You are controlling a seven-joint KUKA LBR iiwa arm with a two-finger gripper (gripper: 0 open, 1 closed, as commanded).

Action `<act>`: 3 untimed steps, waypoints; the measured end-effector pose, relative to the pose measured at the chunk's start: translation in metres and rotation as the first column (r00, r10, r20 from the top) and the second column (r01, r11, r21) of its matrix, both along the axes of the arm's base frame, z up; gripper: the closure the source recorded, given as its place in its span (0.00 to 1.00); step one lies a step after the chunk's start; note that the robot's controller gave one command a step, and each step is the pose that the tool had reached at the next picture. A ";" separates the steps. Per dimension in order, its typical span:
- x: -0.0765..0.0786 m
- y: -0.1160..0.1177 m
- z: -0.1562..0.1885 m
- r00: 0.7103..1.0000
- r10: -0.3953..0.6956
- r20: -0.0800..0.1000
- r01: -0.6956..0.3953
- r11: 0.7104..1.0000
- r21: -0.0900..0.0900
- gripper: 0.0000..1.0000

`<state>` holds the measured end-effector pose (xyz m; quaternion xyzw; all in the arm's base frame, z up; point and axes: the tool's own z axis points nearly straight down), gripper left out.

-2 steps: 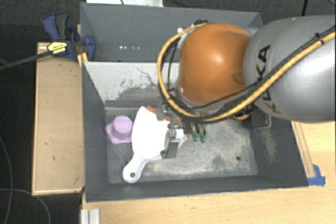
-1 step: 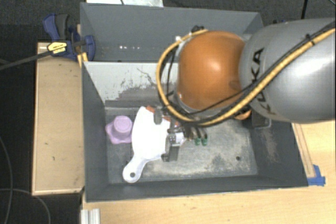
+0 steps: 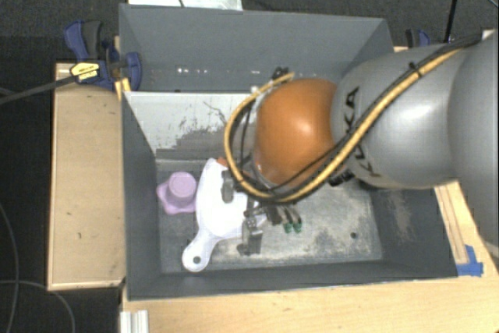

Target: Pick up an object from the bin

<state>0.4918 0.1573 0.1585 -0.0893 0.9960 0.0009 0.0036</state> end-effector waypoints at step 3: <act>0.013 0.009 -0.079 0.996 0.086 -0.009 -0.086 0.996 -0.002 1.00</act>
Offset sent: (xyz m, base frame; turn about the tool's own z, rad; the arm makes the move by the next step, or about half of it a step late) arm 0.0129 0.0091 -0.0788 -0.0892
